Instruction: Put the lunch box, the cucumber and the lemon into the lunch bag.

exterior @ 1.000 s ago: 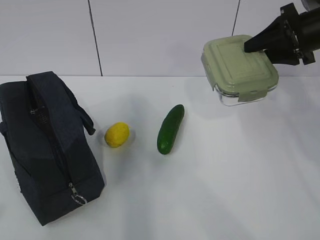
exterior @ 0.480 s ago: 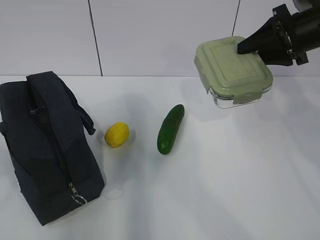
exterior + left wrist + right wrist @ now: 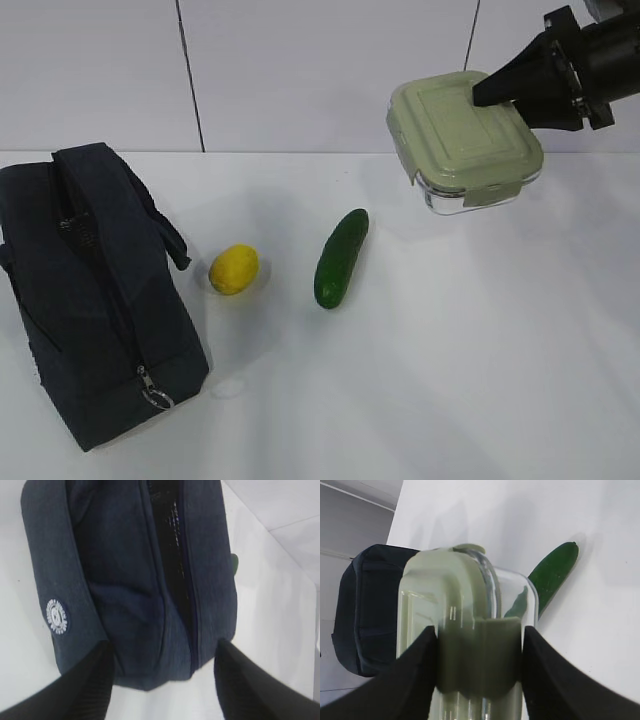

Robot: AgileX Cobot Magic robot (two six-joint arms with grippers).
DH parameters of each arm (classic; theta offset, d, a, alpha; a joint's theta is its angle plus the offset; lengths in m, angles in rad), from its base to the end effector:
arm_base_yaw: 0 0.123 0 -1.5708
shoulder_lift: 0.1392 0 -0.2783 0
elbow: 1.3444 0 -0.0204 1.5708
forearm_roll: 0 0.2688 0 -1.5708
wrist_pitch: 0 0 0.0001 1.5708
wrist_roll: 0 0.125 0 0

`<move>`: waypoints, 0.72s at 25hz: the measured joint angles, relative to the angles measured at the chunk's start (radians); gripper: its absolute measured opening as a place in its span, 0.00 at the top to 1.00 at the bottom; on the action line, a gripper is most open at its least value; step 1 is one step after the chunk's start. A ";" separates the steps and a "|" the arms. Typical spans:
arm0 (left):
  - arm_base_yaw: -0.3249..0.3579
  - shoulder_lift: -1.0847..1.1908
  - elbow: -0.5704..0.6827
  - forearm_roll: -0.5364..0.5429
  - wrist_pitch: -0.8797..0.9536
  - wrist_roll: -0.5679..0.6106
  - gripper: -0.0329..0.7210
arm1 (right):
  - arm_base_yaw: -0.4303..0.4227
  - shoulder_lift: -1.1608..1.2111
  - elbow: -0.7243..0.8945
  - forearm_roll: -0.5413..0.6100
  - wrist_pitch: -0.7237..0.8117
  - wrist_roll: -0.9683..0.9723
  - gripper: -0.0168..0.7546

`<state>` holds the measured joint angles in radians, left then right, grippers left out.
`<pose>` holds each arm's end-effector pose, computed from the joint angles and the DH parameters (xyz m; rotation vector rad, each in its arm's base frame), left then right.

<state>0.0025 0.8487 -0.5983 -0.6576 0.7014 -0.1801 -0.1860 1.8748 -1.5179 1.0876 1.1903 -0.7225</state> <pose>0.1993 -0.0489 0.2532 -0.6360 2.3076 -0.8191 0.4260 0.0244 0.2581 -0.1820 2.3531 1.1384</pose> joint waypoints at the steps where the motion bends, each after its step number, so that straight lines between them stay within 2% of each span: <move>1: 0.000 0.025 -0.009 -0.002 -0.010 0.000 0.36 | 0.000 0.000 0.000 0.000 0.000 0.000 0.48; 11: 0.000 0.232 -0.094 -0.013 -0.039 0.000 0.34 | 0.000 0.000 0.000 0.008 0.000 0.000 0.48; 18: 0.000 0.302 -0.096 -0.045 -0.073 0.003 0.34 | 0.000 0.000 0.000 0.008 0.000 0.000 0.48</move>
<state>0.0025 1.1509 -0.6946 -0.7029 0.6279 -0.1776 -0.1860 1.8748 -1.5179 1.0955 1.1903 -0.7225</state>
